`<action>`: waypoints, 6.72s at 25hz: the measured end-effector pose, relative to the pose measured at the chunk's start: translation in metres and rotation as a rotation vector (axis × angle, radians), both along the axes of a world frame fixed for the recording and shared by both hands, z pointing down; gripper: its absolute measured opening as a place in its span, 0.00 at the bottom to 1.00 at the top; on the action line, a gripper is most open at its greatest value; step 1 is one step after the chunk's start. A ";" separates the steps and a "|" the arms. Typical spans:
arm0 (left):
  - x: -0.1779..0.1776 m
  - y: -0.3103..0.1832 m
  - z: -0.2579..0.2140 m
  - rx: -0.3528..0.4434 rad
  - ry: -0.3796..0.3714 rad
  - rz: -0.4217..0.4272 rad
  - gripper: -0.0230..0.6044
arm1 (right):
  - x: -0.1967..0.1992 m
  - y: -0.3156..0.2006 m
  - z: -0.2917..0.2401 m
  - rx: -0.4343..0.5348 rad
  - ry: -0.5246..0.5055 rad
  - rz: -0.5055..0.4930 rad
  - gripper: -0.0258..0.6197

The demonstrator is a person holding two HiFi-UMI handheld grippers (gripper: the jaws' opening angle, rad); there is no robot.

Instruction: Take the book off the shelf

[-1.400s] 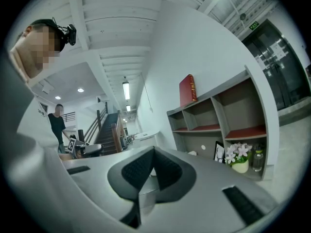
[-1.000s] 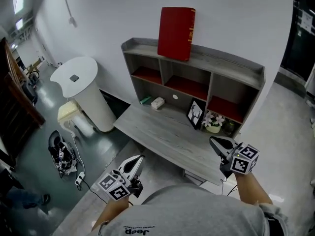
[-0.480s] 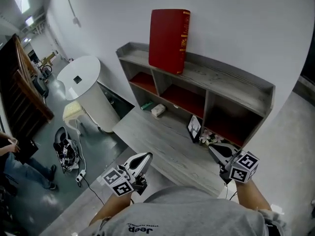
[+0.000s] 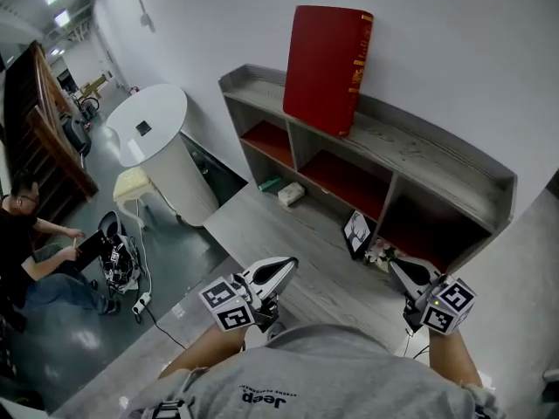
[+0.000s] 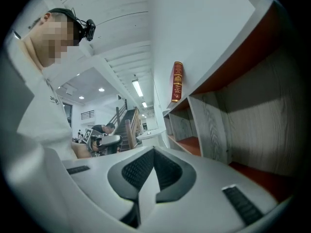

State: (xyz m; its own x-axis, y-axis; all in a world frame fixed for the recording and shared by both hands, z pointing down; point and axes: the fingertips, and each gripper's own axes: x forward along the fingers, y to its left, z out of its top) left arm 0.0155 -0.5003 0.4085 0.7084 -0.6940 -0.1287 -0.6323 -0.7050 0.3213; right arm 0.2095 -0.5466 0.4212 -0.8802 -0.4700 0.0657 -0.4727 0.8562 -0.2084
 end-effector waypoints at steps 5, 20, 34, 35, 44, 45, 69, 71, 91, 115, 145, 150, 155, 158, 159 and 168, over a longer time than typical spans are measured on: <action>-0.024 -0.019 0.004 0.026 0.009 0.062 0.06 | -0.020 -0.015 -0.011 0.007 0.013 0.086 0.05; -0.087 -0.064 -0.048 0.147 -0.035 0.096 0.06 | -0.093 -0.097 -0.176 0.186 -0.009 0.240 0.15; -0.105 -0.132 -0.169 0.323 -0.179 0.005 0.06 | -0.106 -0.205 -0.265 0.130 -0.001 0.305 0.55; -0.105 -0.137 -0.175 0.321 -0.179 0.002 0.06 | -0.106 -0.212 -0.264 0.112 0.005 0.309 0.57; -0.097 -0.169 -0.213 0.310 -0.184 0.006 0.06 | -0.127 -0.270 -0.246 -0.043 0.009 0.304 0.67; -0.094 -0.170 -0.214 0.309 -0.187 0.007 0.06 | -0.130 -0.272 -0.245 -0.050 0.011 0.302 0.67; -0.128 -0.154 -0.231 0.299 -0.170 -0.072 0.06 | -0.182 -0.231 -0.299 0.121 -0.038 0.123 0.41; -0.146 -0.148 -0.229 0.296 -0.170 -0.107 0.06 | -0.199 -0.219 -0.308 0.138 -0.043 0.081 0.41; -0.354 -0.060 -0.116 0.110 -0.140 -0.512 0.06 | -0.443 -0.147 -0.230 0.064 0.083 -0.341 0.40; -0.467 -0.091 0.138 -0.183 -0.049 -0.602 0.06 | -0.595 -0.193 0.126 -0.396 0.457 -0.516 0.40; -0.488 -0.111 0.245 -0.330 0.069 -0.502 0.06 | -0.602 -0.206 0.321 -0.770 0.650 -0.538 0.41; -0.488 -0.116 0.247 -0.323 0.069 -0.487 0.06 | -0.597 -0.213 0.328 -0.794 0.656 -0.534 0.41; -0.482 -0.115 0.252 -0.327 0.073 -0.458 0.06 | -0.591 -0.218 0.337 -0.795 0.664 -0.522 0.42; -0.484 -0.115 0.254 -0.333 0.083 -0.466 0.06 | -0.589 -0.222 0.342 -0.780 0.684 -0.509 0.44; -0.486 -0.116 0.255 -0.337 0.085 -0.471 0.06 | -0.588 -0.224 0.344 -0.771 0.691 -0.500 0.45; -0.477 -0.111 0.261 -0.340 0.089 -0.447 0.06 | -0.573 -0.261 0.377 -0.416 0.915 -0.310 0.38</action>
